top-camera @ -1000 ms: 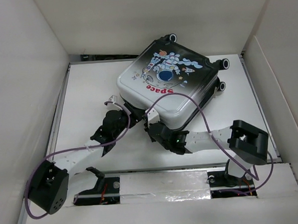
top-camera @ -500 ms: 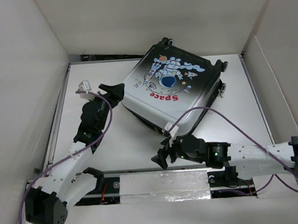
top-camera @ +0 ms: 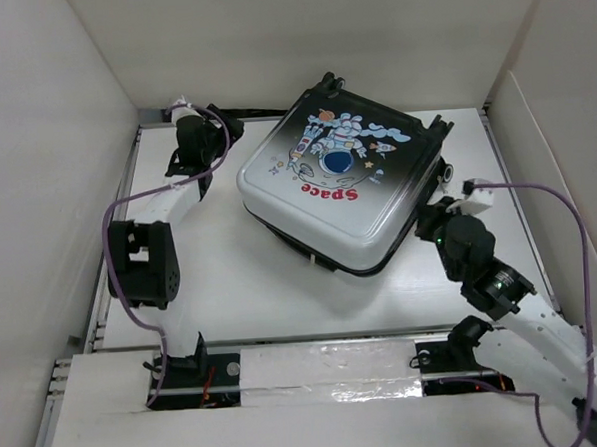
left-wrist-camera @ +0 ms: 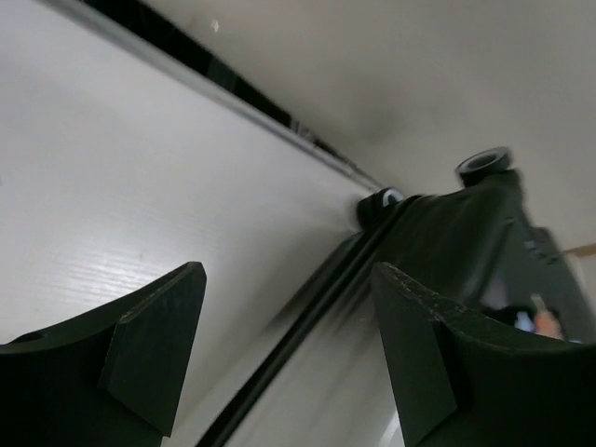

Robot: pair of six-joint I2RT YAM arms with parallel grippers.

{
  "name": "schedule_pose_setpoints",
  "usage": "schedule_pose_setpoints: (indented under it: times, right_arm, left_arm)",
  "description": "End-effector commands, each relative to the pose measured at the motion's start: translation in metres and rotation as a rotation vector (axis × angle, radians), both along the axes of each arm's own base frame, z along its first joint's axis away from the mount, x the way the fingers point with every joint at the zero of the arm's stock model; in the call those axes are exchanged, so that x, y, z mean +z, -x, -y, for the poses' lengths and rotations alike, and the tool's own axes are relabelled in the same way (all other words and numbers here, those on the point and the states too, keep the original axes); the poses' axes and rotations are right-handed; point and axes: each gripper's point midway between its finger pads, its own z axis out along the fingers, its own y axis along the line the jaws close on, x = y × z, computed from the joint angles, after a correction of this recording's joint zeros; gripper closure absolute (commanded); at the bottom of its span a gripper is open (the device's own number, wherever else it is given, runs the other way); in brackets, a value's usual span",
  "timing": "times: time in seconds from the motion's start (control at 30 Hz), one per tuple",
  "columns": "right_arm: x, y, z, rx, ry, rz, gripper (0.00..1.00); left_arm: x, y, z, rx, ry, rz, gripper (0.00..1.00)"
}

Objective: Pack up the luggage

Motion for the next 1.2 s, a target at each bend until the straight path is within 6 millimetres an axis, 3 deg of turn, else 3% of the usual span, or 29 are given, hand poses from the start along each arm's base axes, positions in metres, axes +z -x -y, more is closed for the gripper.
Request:
schedule_pose_setpoints:
  times: [0.0,0.07,0.1,0.2,0.23,0.33,0.37,0.4,0.43,0.47,0.5,0.53,0.57,0.6,0.63,0.7,0.73,0.8,0.83,0.87,0.97,1.0,1.03,1.13,1.17]
  right_arm:
    - [-0.04,-0.017,0.075,-0.273,0.02,-0.083,1.0]
    - [-0.046,-0.028,0.081,-0.269,-0.014,-0.065,0.88]
    - [-0.052,-0.034,0.1,-0.32,-0.014,-0.074,0.86]
    - [-0.074,-0.052,0.108,-0.311,-0.02,-0.126,0.83]
    - [-0.069,-0.062,0.118,-0.33,-0.034,-0.092,0.78]
    - [-0.09,-0.087,0.098,-0.173,-0.029,-0.159,0.74]
    - [-0.081,-0.096,0.085,-0.105,-0.042,-0.157,0.75]
    - [-0.096,-0.105,0.079,-0.085,-0.026,-0.203,0.75]
    - [-0.094,-0.112,0.073,-0.069,-0.025,-0.191,0.74]
    - [-0.094,-0.116,0.062,-0.041,-0.019,-0.193,0.74]
    - [-0.087,-0.123,0.056,-0.029,-0.022,-0.175,0.74]
    - [-0.087,-0.132,0.049,-0.006,-0.029,-0.155,0.73]
    - [-0.086,-0.134,0.032,0.064,-0.043,-0.147,0.72]
    - [-0.077,-0.142,0.026,0.094,-0.048,-0.125,0.72]
    - [-0.089,-0.147,0.014,0.131,-0.041,-0.16,0.71]
    - [-0.09,-0.154,-0.008,0.206,-0.024,-0.166,0.71]
    - [-0.08,-0.163,-0.017,0.23,-0.022,-0.152,0.71]
    - [-0.091,-0.17,-0.032,0.283,-0.009,-0.18,0.7]
    - [-0.084,-0.175,-0.041,0.307,-0.004,-0.166,0.7]
    - [-0.091,-0.178,-0.044,0.321,0.001,-0.179,0.7]
    - [-0.084,-0.184,-0.055,0.367,0.009,-0.155,0.68]
    - [-0.086,-0.187,-0.053,0.376,0.016,-0.152,0.68]
    - [-0.082,-0.191,-0.049,0.379,0.019,-0.136,0.66]
    - [-0.074,-0.206,-0.041,0.389,0.028,-0.124,0.62]
    - [-0.071,-0.214,-0.028,0.373,0.027,-0.124,0.61]
  left_arm:
    - [-0.002,-0.005,0.016,-0.107,-0.046,-0.022,0.31]
    - [-0.02,-0.008,0.023,-0.122,-0.055,-0.048,0.31]
    - [-0.024,-0.008,0.03,-0.136,-0.059,-0.055,0.31]
    - [-0.045,-0.006,0.047,-0.179,-0.067,-0.087,0.31]
    - [-0.051,-0.007,0.049,-0.187,-0.062,-0.09,0.31]
    - [-0.065,0.003,0.067,-0.236,-0.037,-0.091,0.31]
    - [-0.069,0.009,0.073,-0.246,-0.015,-0.093,0.31]
    - [-0.085,0.019,0.071,-0.244,-0.006,-0.122,0.32]
    - [-0.073,0.024,0.077,-0.249,0.011,-0.073,0.32]
    - [-0.074,0.029,0.074,-0.231,0.03,-0.069,0.32]
    - [-0.092,0.043,0.074,-0.228,0.032,-0.1,0.33]
    - [-0.076,0.049,0.077,-0.229,0.046,-0.048,0.33]
    - [-0.077,0.054,0.073,-0.214,0.052,-0.043,0.33]
    - [-0.093,0.069,0.075,-0.214,0.059,-0.073,0.33]
    - [-0.08,0.076,0.081,-0.223,0.07,-0.031,0.33]
    - [-0.095,0.098,0.083,-0.231,0.081,-0.06,0.34]
    - [-0.079,0.106,0.086,-0.239,0.092,-0.013,0.34]
    - [-0.089,0.129,0.095,-0.249,0.074,-0.024,0.34]
    - [-0.079,0.137,0.096,-0.25,0.068,-0.002,0.34]
    - [-0.079,0.145,0.102,-0.259,0.062,-0.001,0.33]
    - [-0.076,0.171,0.105,-0.283,0.082,0.012,0.33]
    - [-0.085,0.188,0.114,-0.313,0.085,-0.003,0.33]
    - [-0.074,0.197,0.119,-0.332,0.099,0.025,0.33]
    - [-0.07,0.223,0.14,-0.376,0.109,0.031,0.33]
    - [-0.068,0.227,0.145,-0.381,0.113,0.036,0.33]
